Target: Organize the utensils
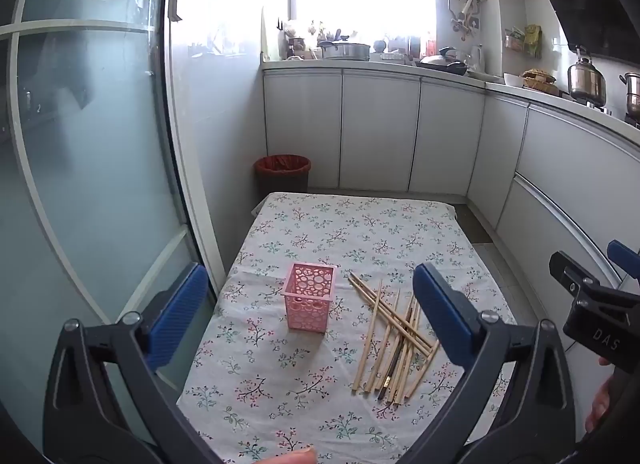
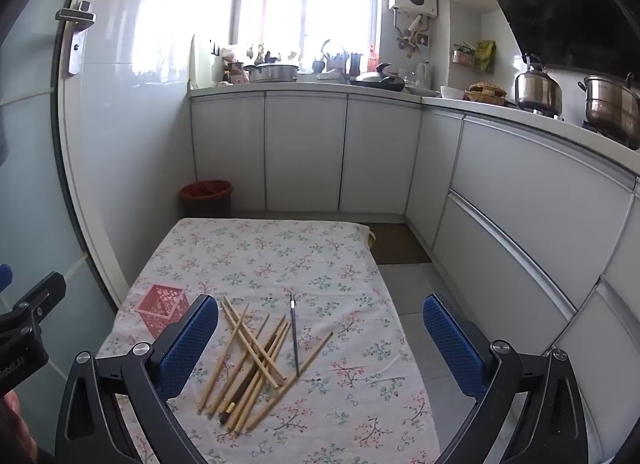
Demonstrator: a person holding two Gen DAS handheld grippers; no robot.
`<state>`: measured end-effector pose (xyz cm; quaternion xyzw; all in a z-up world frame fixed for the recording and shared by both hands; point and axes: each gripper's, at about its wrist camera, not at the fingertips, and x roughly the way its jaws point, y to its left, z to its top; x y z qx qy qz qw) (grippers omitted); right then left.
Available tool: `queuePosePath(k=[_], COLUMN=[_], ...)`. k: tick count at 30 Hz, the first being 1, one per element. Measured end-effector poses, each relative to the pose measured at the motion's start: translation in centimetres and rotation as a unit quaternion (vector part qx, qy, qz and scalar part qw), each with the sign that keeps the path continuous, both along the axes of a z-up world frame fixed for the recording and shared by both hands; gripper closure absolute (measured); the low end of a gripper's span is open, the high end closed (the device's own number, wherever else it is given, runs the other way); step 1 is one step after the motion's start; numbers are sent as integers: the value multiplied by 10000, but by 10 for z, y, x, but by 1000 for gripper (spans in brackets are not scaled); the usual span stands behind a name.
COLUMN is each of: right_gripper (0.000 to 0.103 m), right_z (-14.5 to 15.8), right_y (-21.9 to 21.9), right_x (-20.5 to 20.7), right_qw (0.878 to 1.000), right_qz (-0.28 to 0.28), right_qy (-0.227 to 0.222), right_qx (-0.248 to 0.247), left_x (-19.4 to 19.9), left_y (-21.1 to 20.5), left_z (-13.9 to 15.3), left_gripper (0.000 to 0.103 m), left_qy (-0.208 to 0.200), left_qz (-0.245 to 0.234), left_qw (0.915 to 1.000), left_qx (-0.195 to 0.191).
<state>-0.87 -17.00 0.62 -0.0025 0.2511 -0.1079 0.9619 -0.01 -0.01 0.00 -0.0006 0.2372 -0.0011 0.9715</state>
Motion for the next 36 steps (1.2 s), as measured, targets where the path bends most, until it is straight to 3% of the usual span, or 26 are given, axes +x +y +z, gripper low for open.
queuePosePath(k=[36], right_gripper=[0], right_z=[2], right_y=[3], right_x=[-1], right_qw=[10000], right_qz=[25], right_qy=[-1], right_qx=[-41], left_x=[0], left_y=[1], left_z=[1], left_gripper=[1], left_qy=[-11], left_qz=[8], left_qw=[10000], left_qx=[-33])
